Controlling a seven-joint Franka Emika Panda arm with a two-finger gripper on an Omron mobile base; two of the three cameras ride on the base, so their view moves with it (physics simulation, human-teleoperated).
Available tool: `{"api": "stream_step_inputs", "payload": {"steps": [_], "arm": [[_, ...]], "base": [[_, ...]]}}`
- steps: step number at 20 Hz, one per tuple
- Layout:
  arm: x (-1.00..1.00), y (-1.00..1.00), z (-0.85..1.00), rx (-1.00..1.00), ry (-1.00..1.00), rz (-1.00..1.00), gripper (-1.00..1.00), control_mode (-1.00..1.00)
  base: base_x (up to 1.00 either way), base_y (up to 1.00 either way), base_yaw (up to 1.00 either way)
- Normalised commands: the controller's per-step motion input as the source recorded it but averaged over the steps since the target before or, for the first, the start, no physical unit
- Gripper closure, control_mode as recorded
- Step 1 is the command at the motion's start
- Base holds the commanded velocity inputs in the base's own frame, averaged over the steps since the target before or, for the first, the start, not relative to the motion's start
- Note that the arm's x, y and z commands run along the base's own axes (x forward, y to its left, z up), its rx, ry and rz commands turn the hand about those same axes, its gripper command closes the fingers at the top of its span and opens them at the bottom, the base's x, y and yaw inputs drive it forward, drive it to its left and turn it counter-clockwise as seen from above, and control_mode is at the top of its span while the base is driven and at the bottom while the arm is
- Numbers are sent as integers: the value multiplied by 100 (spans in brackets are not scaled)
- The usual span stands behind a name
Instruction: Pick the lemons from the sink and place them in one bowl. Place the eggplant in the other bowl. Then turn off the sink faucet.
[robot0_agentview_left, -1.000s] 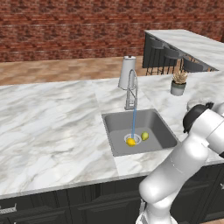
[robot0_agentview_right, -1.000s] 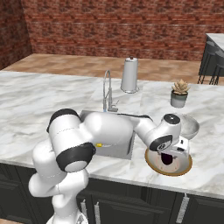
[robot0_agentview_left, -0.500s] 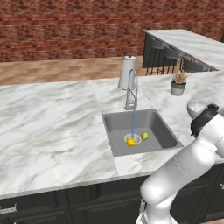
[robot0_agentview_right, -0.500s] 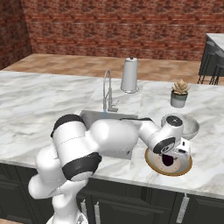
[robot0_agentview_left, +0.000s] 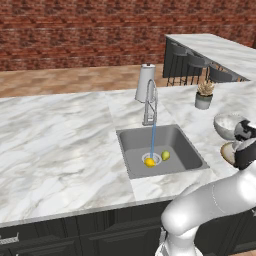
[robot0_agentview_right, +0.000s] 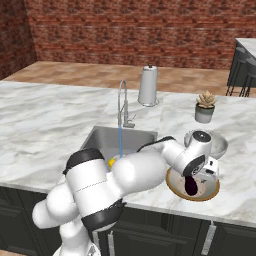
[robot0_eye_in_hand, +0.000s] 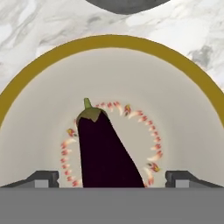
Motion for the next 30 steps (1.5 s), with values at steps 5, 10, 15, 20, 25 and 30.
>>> {"api": "stream_step_inputs", "payload": {"steps": [5, 10, 15, 20, 25, 30], "arm": [[0, 13, 25, -5, 2, -2, -100, -100], [-37, 34, 67, -5, 1, -2, -100, -100], [-45, 86, 49, -7, -1, 0, -100, -100], [-19, 100, 5, -4, -9, 0, -100, -100], [14, 100, 0, 1, -20, 0, -100, -100], [44, 100, 0, 0, -17, -1, -100, -100]], "base": [[0, 0, 0], [0, 0, 0], [0, 0, 0], [0, 0, 0], [0, 0, 0], [0, 0, 0]]}}
